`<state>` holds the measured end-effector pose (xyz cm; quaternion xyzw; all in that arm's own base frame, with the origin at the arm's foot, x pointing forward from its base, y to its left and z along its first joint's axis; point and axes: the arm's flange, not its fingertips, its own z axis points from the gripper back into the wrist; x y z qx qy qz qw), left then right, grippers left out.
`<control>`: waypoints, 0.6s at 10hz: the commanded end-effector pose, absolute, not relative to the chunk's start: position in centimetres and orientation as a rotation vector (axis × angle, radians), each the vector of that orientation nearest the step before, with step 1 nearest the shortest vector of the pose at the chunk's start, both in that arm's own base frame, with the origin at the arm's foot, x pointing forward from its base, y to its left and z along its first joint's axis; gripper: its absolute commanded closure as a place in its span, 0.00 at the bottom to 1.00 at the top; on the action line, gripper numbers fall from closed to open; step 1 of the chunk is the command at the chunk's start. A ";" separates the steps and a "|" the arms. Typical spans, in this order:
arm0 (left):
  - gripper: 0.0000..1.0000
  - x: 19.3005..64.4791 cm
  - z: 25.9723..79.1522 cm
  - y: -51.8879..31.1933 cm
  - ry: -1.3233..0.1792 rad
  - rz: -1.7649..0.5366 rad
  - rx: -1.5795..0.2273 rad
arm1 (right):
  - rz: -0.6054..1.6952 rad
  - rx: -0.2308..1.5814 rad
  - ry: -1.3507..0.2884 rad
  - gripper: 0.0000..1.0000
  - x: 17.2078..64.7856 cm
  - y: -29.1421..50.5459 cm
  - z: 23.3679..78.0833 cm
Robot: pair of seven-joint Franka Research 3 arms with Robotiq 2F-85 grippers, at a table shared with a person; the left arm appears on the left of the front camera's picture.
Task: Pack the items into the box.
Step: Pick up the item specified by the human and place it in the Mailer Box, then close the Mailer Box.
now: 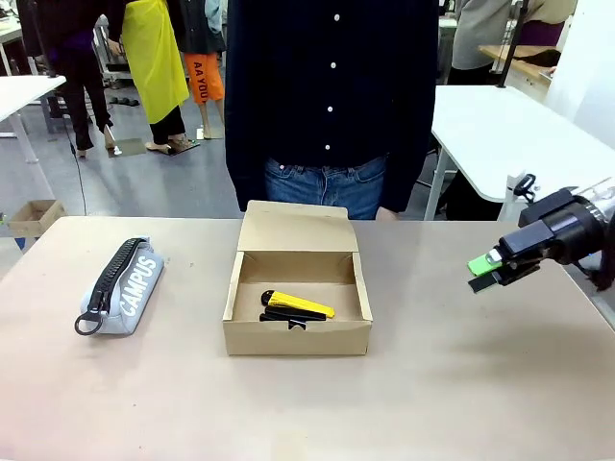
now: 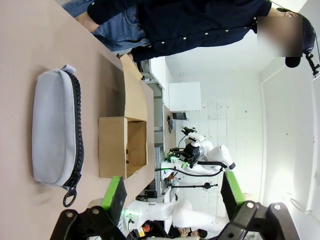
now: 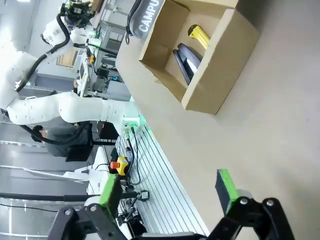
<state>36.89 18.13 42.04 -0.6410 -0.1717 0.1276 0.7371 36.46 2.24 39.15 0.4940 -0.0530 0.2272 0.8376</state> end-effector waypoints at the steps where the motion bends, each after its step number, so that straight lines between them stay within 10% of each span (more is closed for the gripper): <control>1: 0.00 36.8 42.2 18.0 -0.387 0.270 -1.422 | 0.466 1.024 -0.109 0.00 36.5 1.3 38.9; 6: 0.00 36.8 42.2 18.0 -0.387 0.270 -1.422 | 0.466 1.024 -0.109 0.00 36.5 1.3 38.9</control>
